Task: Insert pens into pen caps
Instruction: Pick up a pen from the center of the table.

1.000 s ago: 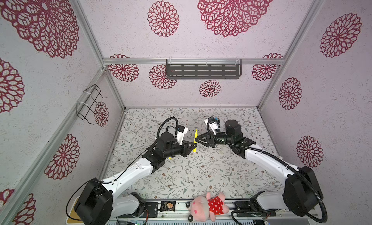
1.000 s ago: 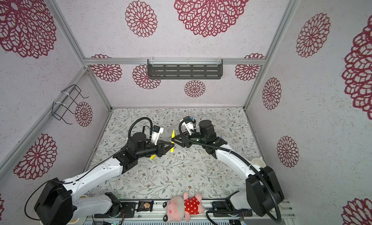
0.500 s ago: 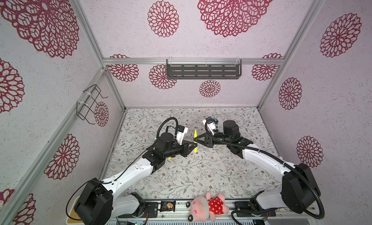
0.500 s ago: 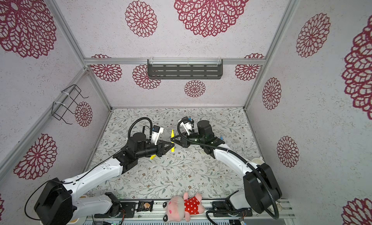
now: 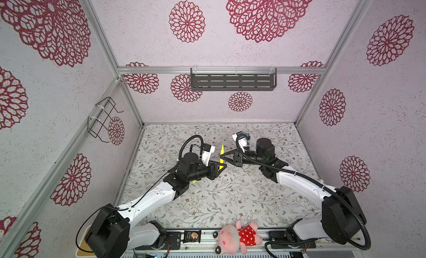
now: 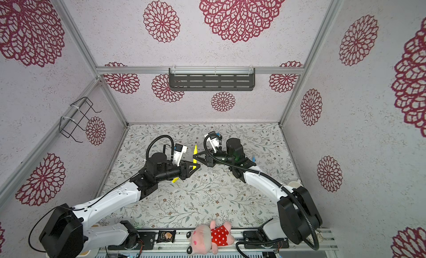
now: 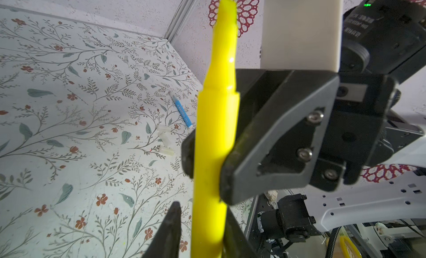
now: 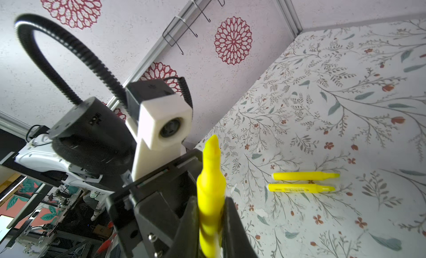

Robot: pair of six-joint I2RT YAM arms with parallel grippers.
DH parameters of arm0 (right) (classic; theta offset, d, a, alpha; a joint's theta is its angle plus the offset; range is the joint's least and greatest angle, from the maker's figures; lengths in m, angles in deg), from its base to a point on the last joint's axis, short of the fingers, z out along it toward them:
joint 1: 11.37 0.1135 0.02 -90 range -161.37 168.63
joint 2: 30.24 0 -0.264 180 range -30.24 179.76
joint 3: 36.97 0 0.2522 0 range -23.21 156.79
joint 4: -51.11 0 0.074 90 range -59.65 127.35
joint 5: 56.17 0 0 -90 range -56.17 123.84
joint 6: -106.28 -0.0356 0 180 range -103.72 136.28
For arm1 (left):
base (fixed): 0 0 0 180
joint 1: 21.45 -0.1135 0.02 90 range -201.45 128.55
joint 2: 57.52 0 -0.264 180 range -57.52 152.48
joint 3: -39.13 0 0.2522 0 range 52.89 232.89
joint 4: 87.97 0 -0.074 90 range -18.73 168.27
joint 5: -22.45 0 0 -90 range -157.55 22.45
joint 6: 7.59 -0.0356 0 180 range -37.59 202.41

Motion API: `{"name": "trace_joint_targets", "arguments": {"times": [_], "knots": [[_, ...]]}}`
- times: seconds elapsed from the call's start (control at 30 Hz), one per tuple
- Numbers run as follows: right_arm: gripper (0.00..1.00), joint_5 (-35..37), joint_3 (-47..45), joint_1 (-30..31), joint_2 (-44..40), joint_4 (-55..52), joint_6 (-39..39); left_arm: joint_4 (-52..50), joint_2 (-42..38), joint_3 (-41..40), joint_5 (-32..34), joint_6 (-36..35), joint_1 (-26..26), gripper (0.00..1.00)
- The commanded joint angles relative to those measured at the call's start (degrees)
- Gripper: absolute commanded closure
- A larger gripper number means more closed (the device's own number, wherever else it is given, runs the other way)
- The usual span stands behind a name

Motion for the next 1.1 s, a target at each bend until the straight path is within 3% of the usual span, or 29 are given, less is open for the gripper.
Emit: {"name": "trace_joint_targets", "arguments": {"times": [0.0, 0.47, 0.67, 0.87, 0.9, 1.07], "knots": [[0.97, -1.56, -0.26, 0.46, 0.11, 5.84, -2.32, 1.57, 0.04, -0.66, -0.65, 0.47, 0.32, 0.69], [0.99, 1.69, 2.9, 1.12, -1.51, -11.19, 10.28, -0.6, -1.08, -0.14, -0.69, -0.11, 0.25, 0.71], [0.99, 1.38, 2.73, 1.5, -1.98, -10.43, 9.84, -0.89, -1.15, -0.4, -0.22, -0.36, 0.04, 0.91], [0.99, 1.07, 2.47, 1.96, -2.17, -9.71, 9.27, -0.89, -0.75, -0.06, -0.73, -0.37, -0.01, 1.0], [0.96, 1.15, 2.49, 1.96, -2.23, -9.8, 9.38, -0.84, -0.75, -0.06, -0.81, -0.42, -0.01, 1.0], [0.42, 3.62, 3.37, 1.88, -4.06, -13.06, 10.68, -1.98, -1.43, -0.32, 0.42, -0.85, -0.1, 1.0]]}}
